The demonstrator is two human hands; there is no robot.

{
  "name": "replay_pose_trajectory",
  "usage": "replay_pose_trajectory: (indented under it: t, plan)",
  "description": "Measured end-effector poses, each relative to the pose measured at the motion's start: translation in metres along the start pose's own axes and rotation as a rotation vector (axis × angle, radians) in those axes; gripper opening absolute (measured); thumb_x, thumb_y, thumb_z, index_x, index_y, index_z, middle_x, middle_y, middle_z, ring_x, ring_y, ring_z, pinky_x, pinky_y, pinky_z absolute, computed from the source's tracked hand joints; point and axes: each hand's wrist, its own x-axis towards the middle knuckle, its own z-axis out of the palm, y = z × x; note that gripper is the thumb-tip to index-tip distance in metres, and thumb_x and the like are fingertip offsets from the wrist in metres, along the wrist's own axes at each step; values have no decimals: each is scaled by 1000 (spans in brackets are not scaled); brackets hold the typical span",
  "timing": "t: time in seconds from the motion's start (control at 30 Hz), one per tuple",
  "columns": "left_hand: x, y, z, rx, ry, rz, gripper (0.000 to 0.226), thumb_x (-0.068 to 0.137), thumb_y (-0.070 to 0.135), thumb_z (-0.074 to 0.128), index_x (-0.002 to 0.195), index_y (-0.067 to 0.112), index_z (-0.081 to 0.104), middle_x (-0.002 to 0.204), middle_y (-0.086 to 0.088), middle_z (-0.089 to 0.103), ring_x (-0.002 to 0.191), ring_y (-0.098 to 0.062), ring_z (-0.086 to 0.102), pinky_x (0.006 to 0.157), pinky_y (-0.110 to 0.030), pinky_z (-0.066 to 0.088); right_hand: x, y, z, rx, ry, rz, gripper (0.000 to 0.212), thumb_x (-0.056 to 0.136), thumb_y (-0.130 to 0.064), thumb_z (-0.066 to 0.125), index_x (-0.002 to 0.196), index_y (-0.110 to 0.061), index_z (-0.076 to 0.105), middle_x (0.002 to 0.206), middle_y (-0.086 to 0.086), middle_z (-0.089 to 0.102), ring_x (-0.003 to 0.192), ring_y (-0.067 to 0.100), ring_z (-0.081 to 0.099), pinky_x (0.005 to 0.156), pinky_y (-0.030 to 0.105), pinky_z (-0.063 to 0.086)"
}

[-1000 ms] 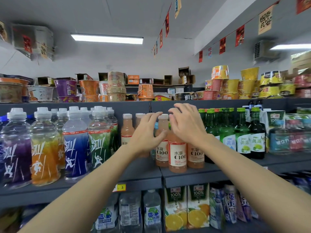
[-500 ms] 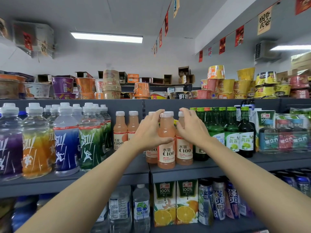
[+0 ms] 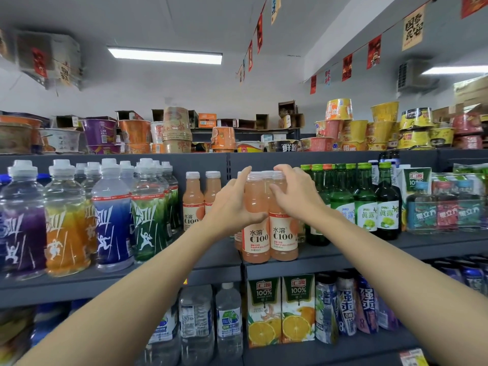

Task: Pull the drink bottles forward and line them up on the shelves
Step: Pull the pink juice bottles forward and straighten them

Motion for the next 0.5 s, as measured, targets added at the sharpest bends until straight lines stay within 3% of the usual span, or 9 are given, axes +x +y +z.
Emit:
replay_pose_trajectory:
  t: [0.13,0.27,0.4,0.5]
  plan:
    - [-10,-19,-25,-1,-27,4,116,67,54,84,158,29,16,122,0,57,101,-15,55,87,-31,48,-7,-31,10,7,15,-10,48,98,-35,62,142,-24,46,124,9,55,116,31,55,97,46,48]
    - [-22,-43,-56,5,-71,-30,116,66,59,81,157,33,13,135,-2,54,109,-17,55,94,-36,51,-7,-66,30,4,31,-21,47,98,-34,62,141,-24,47,124,9,56,114,29,56,93,42,50]
    - [-31,-64,-80,43,-86,-43,114,68,51,83,155,32,12,141,-5,51,115,-19,55,92,-28,44,-3,-96,54,29,27,-9,47,99,-35,61,142,-25,46,127,8,55,116,26,55,90,34,45]
    - [-33,-75,-90,104,-125,-46,117,70,42,88,155,31,8,148,-11,45,126,-25,53,91,-26,42,1,-112,69,9,-6,-27,49,101,-37,58,145,-22,42,130,10,54,119,30,55,95,43,49]
